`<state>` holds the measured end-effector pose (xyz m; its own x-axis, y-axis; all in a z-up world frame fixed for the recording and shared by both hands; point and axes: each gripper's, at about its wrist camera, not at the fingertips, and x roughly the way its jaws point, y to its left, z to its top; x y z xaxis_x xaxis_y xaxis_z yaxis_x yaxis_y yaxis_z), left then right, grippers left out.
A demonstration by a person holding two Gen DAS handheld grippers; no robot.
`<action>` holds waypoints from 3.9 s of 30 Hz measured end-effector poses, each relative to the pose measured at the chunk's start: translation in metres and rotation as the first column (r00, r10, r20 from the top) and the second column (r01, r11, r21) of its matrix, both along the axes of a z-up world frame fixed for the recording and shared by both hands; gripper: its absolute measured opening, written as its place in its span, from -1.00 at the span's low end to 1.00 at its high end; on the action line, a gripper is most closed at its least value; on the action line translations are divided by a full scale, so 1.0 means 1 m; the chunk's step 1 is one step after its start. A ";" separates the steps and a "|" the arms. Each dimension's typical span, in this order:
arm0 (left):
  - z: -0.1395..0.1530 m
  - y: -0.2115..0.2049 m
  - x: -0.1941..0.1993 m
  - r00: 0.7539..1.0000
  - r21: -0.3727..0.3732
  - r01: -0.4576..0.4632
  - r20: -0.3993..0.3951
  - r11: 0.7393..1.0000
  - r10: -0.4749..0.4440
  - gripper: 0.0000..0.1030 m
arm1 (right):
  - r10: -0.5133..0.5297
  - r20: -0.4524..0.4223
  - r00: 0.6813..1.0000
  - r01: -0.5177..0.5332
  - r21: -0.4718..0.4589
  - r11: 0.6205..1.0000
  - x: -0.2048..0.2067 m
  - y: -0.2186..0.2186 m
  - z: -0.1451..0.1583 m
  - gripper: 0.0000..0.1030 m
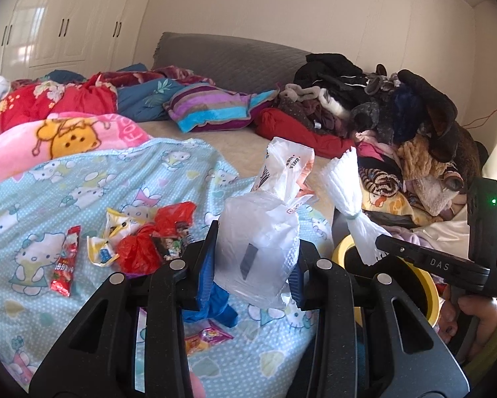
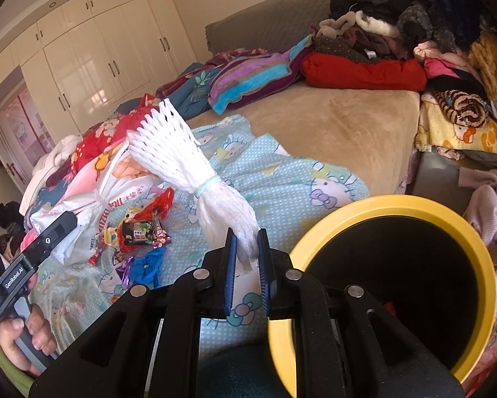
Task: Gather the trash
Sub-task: 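Carry the plastic bag and mesh sleeve to the yellow bin and release both inside, then move both open tools back toward the candy wrappers on the bed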
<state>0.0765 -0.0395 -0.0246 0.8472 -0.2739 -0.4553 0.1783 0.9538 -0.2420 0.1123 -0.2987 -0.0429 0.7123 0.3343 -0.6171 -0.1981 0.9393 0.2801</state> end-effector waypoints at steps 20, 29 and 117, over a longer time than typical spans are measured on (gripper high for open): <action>0.015 -0.035 -0.012 0.996 0.018 0.081 0.035 0.997 -0.081 -0.44 | -0.090 0.049 0.995 0.091 -0.007 0.996 -0.033 -0.061 0.026 -0.76; 0.019 -0.054 -0.017 0.991 0.034 0.125 0.047 0.992 -0.126 -0.44 | -0.138 0.051 0.989 0.139 -0.008 0.990 -0.048 -0.086 0.028 -0.76; -0.015 -0.107 -0.014 0.987 0.070 0.158 -0.016 0.985 -0.157 0.78 | -0.252 0.066 0.966 0.255 -0.049 0.966 -0.056 -0.091 0.000 0.44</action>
<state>0.0621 -0.1466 -0.0399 0.7910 -0.3702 -0.4871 0.3255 0.9288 -0.1772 0.0565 -0.3893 -0.0425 0.8046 0.1038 -0.5847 0.0339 0.9750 0.2197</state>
